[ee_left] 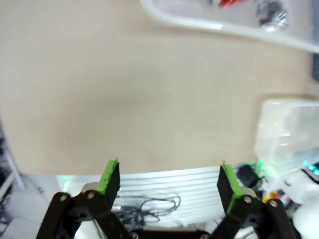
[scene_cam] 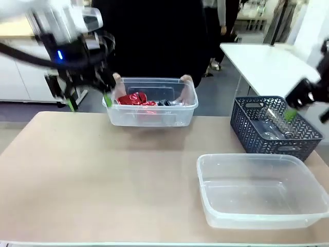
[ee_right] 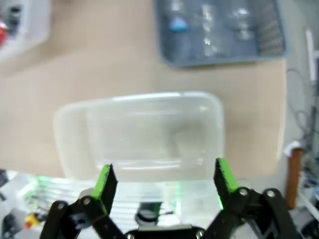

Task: Sort the waste into each basket.
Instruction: Pick up the Organizing box on the right side of the table and lift it.

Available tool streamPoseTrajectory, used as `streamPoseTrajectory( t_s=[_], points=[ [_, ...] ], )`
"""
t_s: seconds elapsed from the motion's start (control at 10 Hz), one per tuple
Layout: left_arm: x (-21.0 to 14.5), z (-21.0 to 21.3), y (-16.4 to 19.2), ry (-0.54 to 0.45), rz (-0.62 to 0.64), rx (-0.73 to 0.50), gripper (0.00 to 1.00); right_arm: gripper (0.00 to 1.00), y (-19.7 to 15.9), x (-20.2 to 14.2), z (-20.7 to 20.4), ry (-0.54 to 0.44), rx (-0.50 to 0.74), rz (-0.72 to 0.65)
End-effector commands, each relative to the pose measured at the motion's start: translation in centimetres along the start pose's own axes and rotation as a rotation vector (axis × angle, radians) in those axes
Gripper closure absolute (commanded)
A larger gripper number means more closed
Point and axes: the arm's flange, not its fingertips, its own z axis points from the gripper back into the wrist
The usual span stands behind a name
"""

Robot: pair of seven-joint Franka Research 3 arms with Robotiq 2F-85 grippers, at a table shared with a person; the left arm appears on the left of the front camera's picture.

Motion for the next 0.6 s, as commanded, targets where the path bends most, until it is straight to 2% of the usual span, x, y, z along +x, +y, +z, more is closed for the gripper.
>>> streamPoseTrajectory(
  t_s=[0.0,0.1,0.2,0.4,0.5],
  points=[
    [1.1,2.7,-0.1,-0.017,0.006,-0.026,0.0,0.0,1.1,4.1,-3.3,-0.019,0.016,0.03],
    [1.1,2.7,-0.1,-0.017,0.006,-0.026,0.0,0.0,0.0,0.0,0.0,0.0,0.0,0.0],
    [1.1,2.7,-0.1,-0.017,0.006,-0.026,0.0,0.0,0.0,0.0,0.0,0.0,0.0,0.0],
    [0.7,1.6,-0.2,-0.021,0.003,-0.013,0.0,0.0,-1.2,0.7,-2.9,-0.02,-0.043,0.029],
    [-0.2,-2.3,-2.1,0.017,0.076,-0.044,0.0,0.0,-4.8,-0.9,-4.1,-0.019,0.003,0.08]
  ],
)
